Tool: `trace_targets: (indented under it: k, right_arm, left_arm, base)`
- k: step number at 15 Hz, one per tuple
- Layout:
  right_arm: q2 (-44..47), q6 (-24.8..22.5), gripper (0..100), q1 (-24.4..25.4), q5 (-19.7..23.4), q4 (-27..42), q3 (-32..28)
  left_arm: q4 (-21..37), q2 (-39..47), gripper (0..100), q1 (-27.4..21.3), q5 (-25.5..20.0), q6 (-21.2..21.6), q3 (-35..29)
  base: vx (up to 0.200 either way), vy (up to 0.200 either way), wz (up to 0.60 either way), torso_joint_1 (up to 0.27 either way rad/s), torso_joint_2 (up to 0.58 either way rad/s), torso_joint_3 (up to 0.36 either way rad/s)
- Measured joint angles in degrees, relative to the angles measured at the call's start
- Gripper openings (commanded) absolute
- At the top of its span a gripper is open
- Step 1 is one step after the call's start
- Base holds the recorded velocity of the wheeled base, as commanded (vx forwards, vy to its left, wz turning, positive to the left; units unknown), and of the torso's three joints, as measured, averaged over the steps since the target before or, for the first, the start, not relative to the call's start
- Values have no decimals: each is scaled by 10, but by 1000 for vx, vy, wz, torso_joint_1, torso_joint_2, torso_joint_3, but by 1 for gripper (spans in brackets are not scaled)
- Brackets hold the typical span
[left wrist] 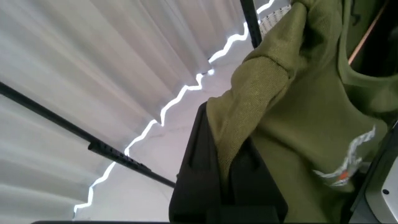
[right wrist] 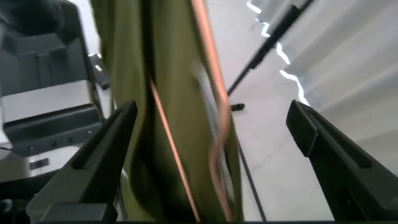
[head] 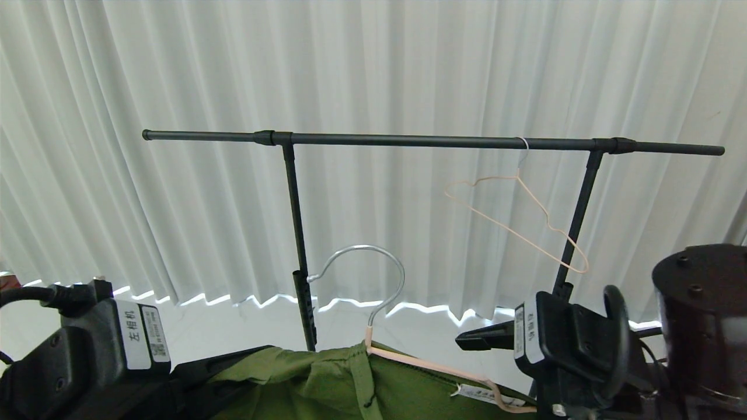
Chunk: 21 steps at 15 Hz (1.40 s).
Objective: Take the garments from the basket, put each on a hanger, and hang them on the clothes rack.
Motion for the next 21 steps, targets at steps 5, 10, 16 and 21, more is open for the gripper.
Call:
trace_targets:
  k: [5, 10, 16, 21]
  right_arm:
    - [25, 12, 100, 15, 3, 17, -13]
    - [28, 16, 0, 18, 2, 18, -14]
    - [28, 15, 0, 15, -4, 16, -11]
    - [16, 12, 0, 11, -28, 21, -13]
  left_arm:
    - [1, 0, 0, -13, 0, 2, 0]
    - [1, 0, 0, -20, 0, 1, 0]
    - [0, -2, 100, -21, 0, 2, 1]
    - [-1, -5, 100, -20, 3, 2, 14]
  base:
    - [0, 0, 0, 0, 0, 0]
    - [0, 0, 0, 0, 0, 0]
    - [0, 0, 0, 0, 0, 0]
    - [0, 0, 0, 0, 0, 0]
